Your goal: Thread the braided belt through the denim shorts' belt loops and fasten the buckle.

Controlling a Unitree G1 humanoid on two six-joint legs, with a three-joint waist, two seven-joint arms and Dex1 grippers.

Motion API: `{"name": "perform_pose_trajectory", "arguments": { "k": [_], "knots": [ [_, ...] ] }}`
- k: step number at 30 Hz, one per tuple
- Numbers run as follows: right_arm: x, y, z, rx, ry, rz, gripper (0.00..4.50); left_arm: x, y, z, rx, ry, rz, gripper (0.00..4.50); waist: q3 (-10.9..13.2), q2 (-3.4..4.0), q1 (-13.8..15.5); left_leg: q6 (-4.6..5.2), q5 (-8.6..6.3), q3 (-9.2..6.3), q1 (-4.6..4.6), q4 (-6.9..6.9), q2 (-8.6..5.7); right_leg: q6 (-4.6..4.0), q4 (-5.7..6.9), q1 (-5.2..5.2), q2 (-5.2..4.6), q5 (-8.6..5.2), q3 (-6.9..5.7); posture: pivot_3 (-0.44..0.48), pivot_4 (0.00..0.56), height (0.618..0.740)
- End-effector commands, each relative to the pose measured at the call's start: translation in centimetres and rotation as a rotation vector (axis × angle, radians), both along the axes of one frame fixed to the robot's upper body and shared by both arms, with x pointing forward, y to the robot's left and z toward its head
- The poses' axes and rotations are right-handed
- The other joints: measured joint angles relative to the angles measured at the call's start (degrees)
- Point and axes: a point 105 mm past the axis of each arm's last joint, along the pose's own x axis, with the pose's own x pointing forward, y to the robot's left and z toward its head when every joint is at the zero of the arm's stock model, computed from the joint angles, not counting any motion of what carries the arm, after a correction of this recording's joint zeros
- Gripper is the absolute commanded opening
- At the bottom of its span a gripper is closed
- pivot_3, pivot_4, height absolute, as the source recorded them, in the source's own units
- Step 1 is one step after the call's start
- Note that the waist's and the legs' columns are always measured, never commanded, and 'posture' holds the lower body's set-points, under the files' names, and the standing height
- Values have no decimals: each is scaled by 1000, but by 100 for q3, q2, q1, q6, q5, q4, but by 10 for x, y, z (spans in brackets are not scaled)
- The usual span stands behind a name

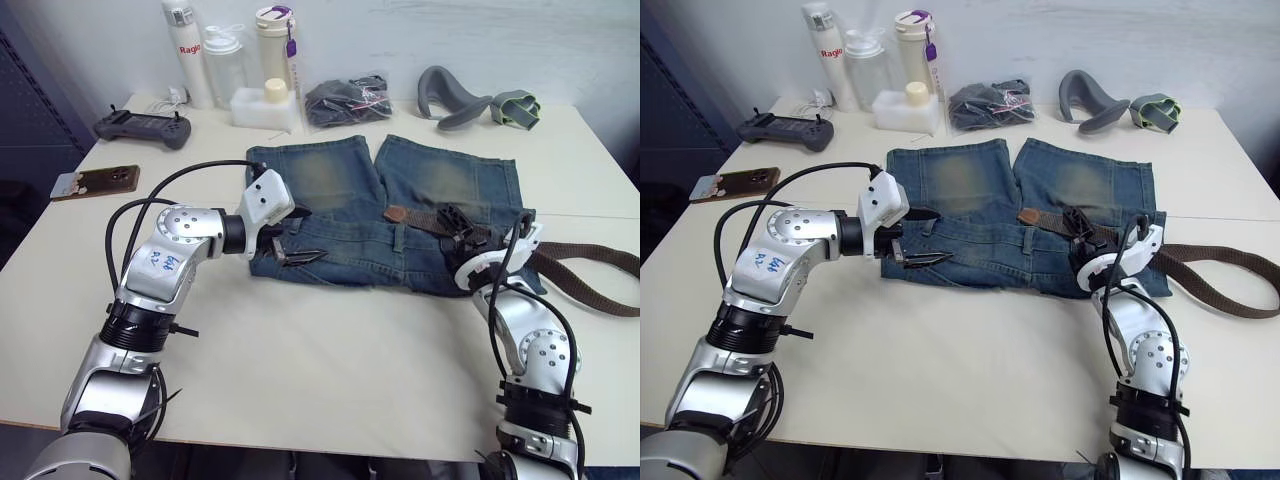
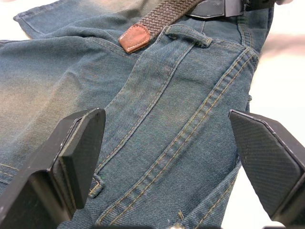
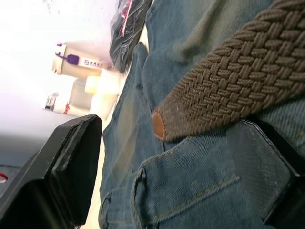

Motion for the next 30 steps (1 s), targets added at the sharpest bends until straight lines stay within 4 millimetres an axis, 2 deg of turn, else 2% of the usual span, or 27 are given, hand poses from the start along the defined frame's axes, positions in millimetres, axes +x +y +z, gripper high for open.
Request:
{"name": "perform_pose_trajectory", "arguments": {
  "k": [1,3,8,15,19,22,25,30],
  "knots": [
    [6,-4,-9,21,41,-35,4284,-3,-2,8,-1,-45,-9,4500,-5,-6,-6,0,0,0,1,0,0,0,0,0,1,0,0,0,150,631],
    [8,-2,-9,28,36,-30,4284,-3,-2,8,-1,-46,-9,4500,-7,-5,-12,0,0,0,1,0,0,0,3,0,1,0,0,0,150,631],
    [18,18,-7,59,0,25,4284,-2,0,8,10,-52,-1,4500,-10,-6,-32,-1,1,0,3,0,0,0,6,-1,3,0,0,0,150,631],
    [27,25,-5,79,-18,26,4284,-3,0,8,6,-51,5,4500,-12,-7,-135,-2,1,-10,6,-1,0,2,22,-3,6,1,0,0,150,631],
    [30,29,0,102,-37,36,3061,-3,1,8,12,-53,6,4500,-12,-6,-143,-3,2,-13,5,-2,0,2,26,-7,8,1,0,0,150,631],
    [31,33,3,112,-51,50,1388,-2,1,8,14,-54,8,4500,-13,-7,-160,-4,2,-13,7,-2,0,3,27,-8,8,1,0,0,150,631],
    [30,35,8,114,-64,61,74,-1,2,7,16,-54,8,4500,-18,-14,-162,-5,3,-14,9,-3,0,3,25,-8,9,1,0,0,150,631],
    [19,19,31,164,-149,60,24,-1,1,7,19,-58,6,4500,-16,-11,-148,-5,3,-15,6,-3,0,3,27,-10,8,1,1,0,150,631]
  ]
}}
